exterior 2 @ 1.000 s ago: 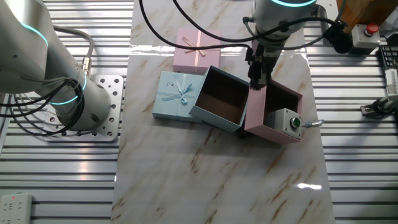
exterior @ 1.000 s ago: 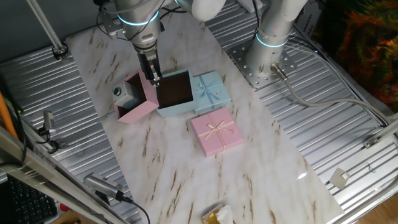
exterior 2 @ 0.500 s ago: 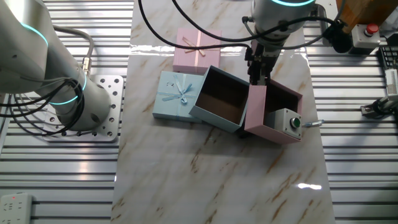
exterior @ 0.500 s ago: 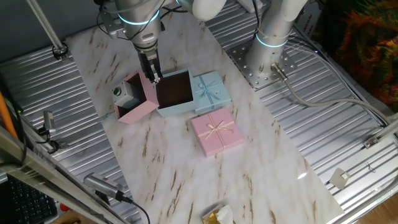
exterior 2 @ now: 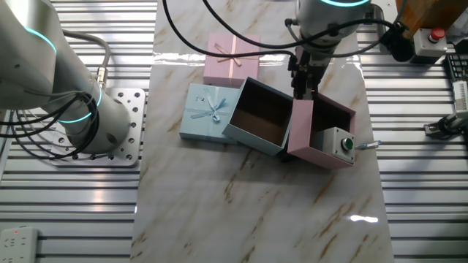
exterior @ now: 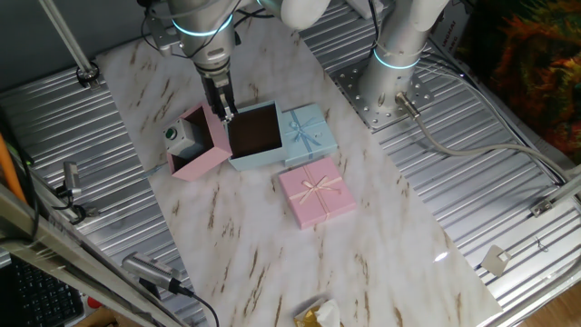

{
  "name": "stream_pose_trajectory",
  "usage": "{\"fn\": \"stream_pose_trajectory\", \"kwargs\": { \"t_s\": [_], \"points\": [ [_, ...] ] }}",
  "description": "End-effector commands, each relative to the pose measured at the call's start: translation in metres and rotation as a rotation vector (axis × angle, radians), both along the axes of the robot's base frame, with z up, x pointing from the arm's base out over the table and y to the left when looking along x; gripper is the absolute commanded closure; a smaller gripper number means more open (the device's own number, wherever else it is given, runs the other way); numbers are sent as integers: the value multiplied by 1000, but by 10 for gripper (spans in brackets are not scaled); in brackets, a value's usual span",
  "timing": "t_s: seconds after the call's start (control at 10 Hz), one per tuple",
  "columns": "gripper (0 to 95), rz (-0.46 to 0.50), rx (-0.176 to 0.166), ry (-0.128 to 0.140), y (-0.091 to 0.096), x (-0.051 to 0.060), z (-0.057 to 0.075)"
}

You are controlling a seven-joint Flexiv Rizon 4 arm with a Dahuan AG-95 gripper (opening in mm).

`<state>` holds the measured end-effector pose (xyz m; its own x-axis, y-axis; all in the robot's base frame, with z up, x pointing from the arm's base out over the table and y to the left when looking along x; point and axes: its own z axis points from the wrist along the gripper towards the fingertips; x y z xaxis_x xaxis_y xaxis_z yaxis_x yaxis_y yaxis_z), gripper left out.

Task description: Move an object from one box to another

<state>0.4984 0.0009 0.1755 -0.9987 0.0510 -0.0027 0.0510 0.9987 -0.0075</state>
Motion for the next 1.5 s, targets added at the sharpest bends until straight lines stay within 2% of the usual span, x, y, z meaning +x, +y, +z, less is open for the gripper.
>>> {"fn": "stream_pose_trajectory", "kwargs": {
  "t_s": [0.1,0.4,0.7,1.0,1.5],
  "points": [
    [950,7,1,-1,-2,2,3],
    [950,18,10,8,-8,13,18],
    [950,34,7,2,-5,10,25],
    [950,35,12,14,-7,9,27],
    [950,40,14,13,-8,9,28]
  ]
}}
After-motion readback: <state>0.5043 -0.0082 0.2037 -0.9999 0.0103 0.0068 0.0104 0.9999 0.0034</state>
